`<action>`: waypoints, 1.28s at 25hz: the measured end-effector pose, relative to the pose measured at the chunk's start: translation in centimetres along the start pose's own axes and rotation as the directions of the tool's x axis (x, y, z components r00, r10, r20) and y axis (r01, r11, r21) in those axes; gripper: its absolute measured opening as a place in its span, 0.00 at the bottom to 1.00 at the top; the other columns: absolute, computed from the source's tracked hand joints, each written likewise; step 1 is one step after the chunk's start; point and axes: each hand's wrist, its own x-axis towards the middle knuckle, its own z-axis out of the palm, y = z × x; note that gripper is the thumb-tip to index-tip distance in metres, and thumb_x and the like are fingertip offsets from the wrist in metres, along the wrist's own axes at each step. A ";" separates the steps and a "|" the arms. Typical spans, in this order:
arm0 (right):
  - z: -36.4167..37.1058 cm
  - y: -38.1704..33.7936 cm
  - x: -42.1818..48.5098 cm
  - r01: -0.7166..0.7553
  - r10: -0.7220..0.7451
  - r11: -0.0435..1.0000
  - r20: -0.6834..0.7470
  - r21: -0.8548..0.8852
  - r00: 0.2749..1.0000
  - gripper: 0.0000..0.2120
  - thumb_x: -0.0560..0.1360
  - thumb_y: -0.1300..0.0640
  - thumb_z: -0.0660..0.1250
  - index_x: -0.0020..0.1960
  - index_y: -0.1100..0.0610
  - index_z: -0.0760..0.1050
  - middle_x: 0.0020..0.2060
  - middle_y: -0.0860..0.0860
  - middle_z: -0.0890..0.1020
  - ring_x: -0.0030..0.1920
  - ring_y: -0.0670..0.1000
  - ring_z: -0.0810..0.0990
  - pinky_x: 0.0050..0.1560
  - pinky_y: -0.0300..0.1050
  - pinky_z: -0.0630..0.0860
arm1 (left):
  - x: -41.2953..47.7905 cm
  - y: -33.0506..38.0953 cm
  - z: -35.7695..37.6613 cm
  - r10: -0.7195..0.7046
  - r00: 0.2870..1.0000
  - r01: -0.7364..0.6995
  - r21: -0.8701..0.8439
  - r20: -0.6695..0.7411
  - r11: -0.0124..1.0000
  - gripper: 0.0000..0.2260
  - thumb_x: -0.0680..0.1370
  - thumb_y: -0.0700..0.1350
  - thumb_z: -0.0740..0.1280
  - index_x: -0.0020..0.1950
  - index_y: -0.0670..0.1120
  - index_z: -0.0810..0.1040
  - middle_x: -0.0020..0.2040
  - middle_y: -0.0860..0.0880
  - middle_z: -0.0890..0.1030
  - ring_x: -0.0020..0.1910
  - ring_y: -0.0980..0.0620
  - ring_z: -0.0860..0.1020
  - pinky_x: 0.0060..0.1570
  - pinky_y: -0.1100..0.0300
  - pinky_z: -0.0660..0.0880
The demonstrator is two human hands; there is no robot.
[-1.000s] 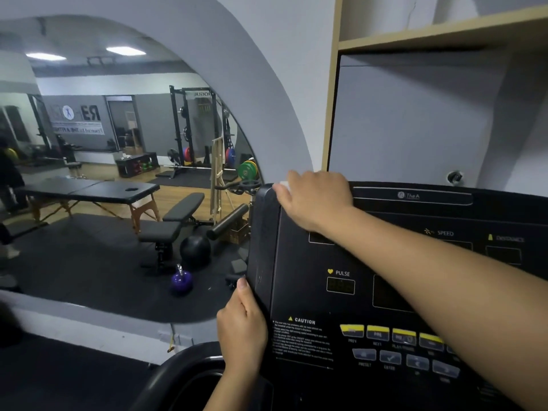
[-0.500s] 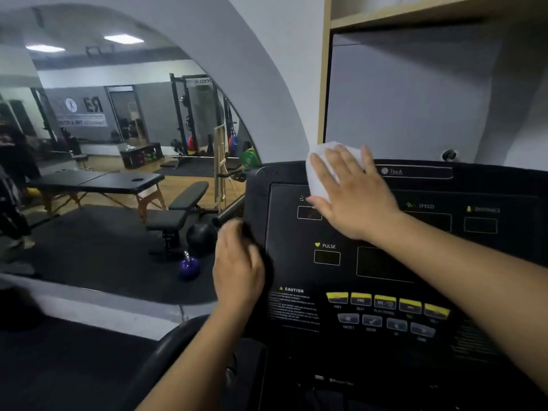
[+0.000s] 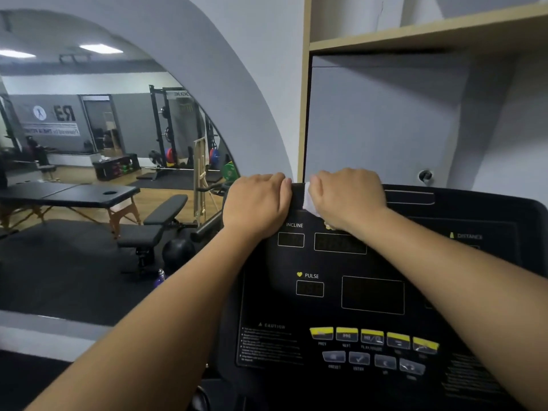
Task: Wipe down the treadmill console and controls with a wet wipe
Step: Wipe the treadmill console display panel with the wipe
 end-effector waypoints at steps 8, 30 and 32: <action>1.3 -0.8 0.4 0.090 -0.082 0.992 -0.082 0.094 0.993 0.25 0.83 0.44 0.43 0.53 0.53 0.77 0.44 0.55 0.82 0.42 0.59 0.77 0.39 0.47 0.63 | -0.1 -0.2 0.1 0.055 0.998 -0.057 -0.050 -0.040 0.997 0.13 0.80 0.47 0.54 0.35 0.49 0.63 0.30 0.46 0.76 0.29 0.42 0.73 0.33 0.57 0.56; 0.0 -4.5 2.1 0.208 -0.208 0.978 -0.002 0.032 0.978 0.15 0.80 0.52 0.53 0.58 0.54 0.75 0.50 0.55 0.81 0.47 0.59 0.79 0.41 0.48 0.65 | -0.2 -0.3 -0.5 -0.351 0.934 0.267 -0.517 -0.071 0.813 0.19 0.81 0.50 0.52 0.57 0.45 0.79 0.43 0.44 0.85 0.44 0.42 0.81 0.42 0.52 0.73; -0.5 -7.3 3.0 0.271 -0.273 0.961 0.034 0.058 0.961 0.10 0.77 0.56 0.57 0.55 0.53 0.75 0.48 0.53 0.80 0.49 0.57 0.79 0.42 0.47 0.66 | -0.4 -1.2 -0.8 -0.514 0.850 0.280 -0.728 -0.115 0.626 0.20 0.80 0.51 0.53 0.60 0.43 0.79 0.50 0.47 0.85 0.50 0.50 0.82 0.52 0.57 0.75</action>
